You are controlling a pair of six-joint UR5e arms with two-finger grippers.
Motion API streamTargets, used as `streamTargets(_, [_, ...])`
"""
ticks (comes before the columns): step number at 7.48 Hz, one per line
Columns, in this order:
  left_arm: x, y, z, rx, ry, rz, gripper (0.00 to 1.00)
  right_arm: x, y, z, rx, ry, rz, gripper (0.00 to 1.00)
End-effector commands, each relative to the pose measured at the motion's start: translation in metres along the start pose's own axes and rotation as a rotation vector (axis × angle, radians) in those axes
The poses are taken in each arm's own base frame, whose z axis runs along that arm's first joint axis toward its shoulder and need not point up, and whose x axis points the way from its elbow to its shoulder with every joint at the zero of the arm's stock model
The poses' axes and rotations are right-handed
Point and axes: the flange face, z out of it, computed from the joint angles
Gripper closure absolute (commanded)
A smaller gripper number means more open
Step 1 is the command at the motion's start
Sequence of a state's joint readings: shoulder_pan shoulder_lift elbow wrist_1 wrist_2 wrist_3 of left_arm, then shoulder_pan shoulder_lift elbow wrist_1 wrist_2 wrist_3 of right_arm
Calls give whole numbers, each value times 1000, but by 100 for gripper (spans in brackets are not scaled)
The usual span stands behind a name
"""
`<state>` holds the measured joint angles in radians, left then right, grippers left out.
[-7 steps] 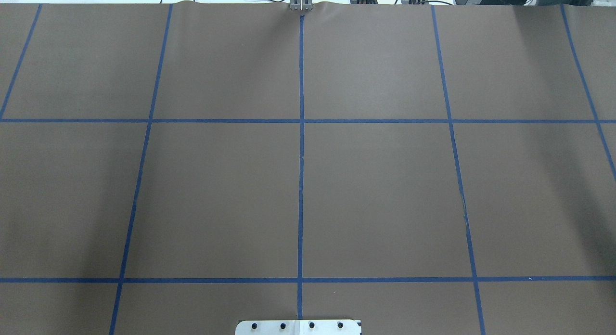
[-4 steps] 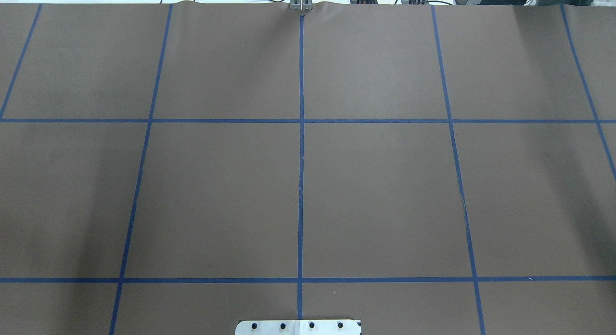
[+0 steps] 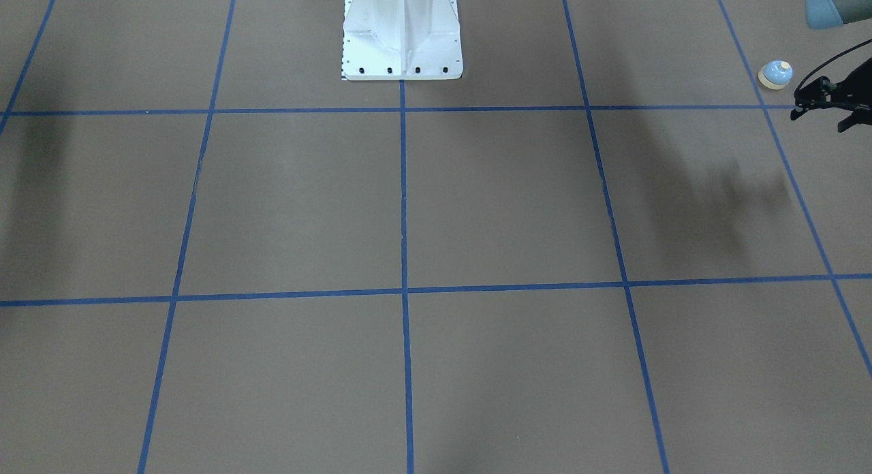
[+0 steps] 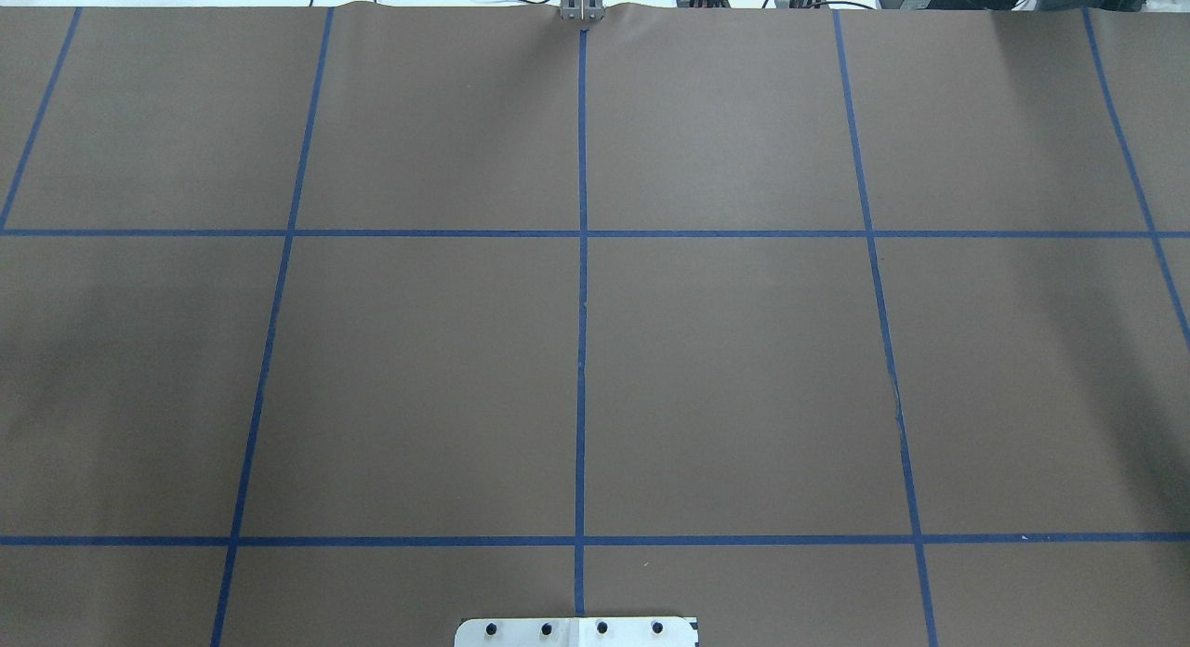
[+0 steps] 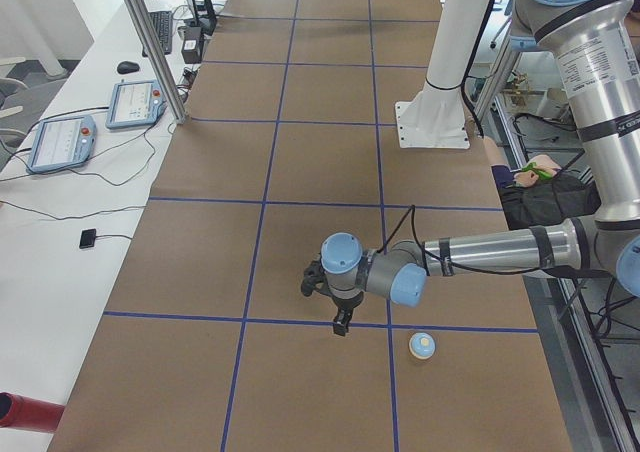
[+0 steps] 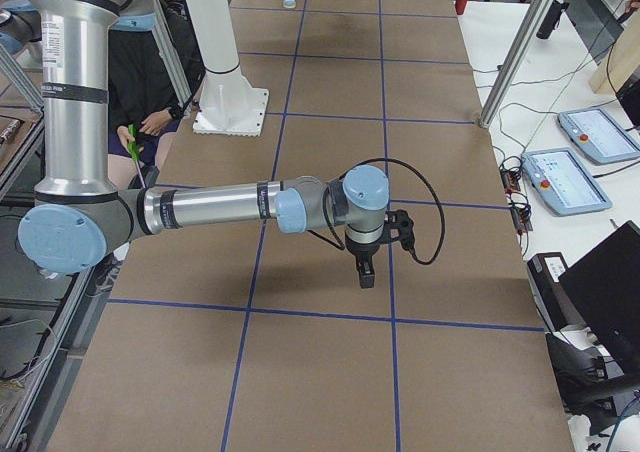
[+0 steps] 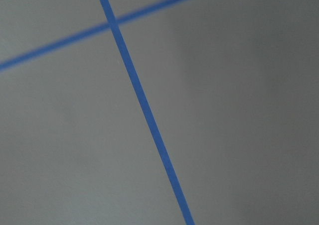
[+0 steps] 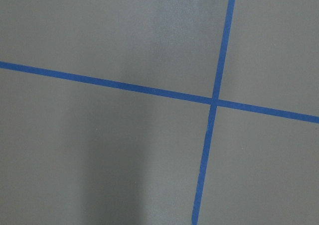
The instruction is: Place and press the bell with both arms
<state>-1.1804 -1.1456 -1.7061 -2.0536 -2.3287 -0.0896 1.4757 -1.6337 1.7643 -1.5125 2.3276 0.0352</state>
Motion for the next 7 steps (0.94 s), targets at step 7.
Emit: streamTargets(7, [18,100,78,-317,-55,-62,0,-5,1,-5,10,0,-9,0])
